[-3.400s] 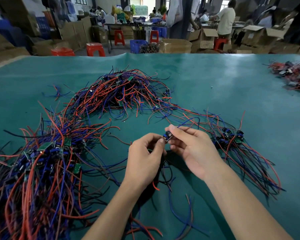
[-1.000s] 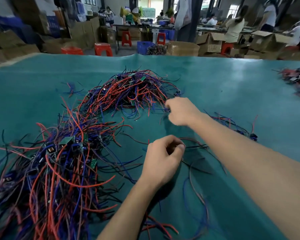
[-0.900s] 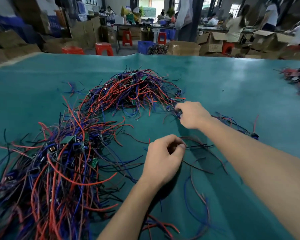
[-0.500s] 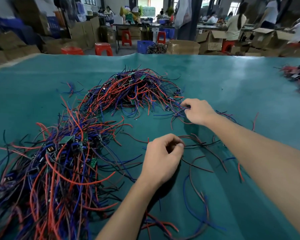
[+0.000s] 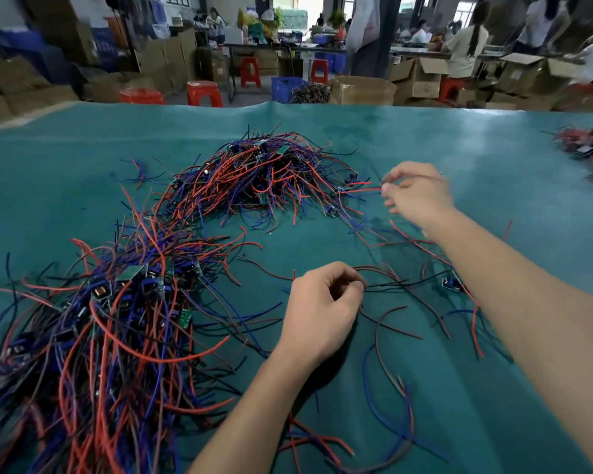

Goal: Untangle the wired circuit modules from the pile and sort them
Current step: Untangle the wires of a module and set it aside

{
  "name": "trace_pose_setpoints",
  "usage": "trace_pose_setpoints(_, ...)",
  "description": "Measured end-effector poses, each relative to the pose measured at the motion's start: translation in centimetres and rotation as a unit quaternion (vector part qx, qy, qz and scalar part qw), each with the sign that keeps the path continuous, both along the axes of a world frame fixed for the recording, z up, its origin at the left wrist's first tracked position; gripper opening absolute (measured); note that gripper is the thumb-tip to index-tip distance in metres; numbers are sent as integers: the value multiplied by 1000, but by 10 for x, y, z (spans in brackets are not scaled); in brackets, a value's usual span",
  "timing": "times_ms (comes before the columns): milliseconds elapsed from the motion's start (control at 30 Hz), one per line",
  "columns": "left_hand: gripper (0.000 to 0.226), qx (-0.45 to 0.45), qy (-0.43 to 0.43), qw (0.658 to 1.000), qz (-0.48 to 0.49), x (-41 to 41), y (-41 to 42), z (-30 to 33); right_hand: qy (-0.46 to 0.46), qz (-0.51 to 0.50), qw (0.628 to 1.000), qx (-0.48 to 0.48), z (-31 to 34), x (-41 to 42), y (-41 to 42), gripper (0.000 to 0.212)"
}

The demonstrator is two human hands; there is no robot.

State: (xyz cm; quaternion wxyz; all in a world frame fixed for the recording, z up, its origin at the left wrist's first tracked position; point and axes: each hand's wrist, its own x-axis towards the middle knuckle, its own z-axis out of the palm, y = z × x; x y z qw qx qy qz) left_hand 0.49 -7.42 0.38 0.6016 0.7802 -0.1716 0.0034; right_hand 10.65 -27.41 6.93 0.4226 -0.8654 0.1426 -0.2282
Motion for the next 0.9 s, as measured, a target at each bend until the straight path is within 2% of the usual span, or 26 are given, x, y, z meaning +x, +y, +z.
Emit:
trace_pose_setpoints(33,20,-1,1,1000,0,0,0,0,-33,4,997,72,5,-6,1,20)
trace_pose_setpoints(100,19,-5,5,1000,0,-1,0,0,-84,15,985,150,12,-20,3,23)
trace_pose_setpoints(233,11,-14,5,1000,-8,1,1,-2,-148,21,968,204,9,-57,7,24)
trace_pose_setpoints(367,22,-35,25,999,-8,1,1,-2,-97,38,987,123,-23,-84,17,24)
trace_pose_setpoints(467,32,-54,34,998,-3,2,1,-3,-60,48,997,-2,-48,-98,28,19)
trace_pose_setpoints(567,36,-64,41,997,3,4,2,-6,-80,58,992,-83,-54,-103,29,23)
trace_pose_setpoints(700,36,-63,44,997,5,2,1,-5,-93,-13,979,-179,-47,-103,19,39)
trace_pose_setpoints(767,32,-65,50,997,5,3,1,-5,-84,-49,976,-195,-44,-104,16,43)
trace_pose_setpoints(900,26,-63,44,997,8,3,1,-4,-103,-66,983,-137,-40,-104,20,56)
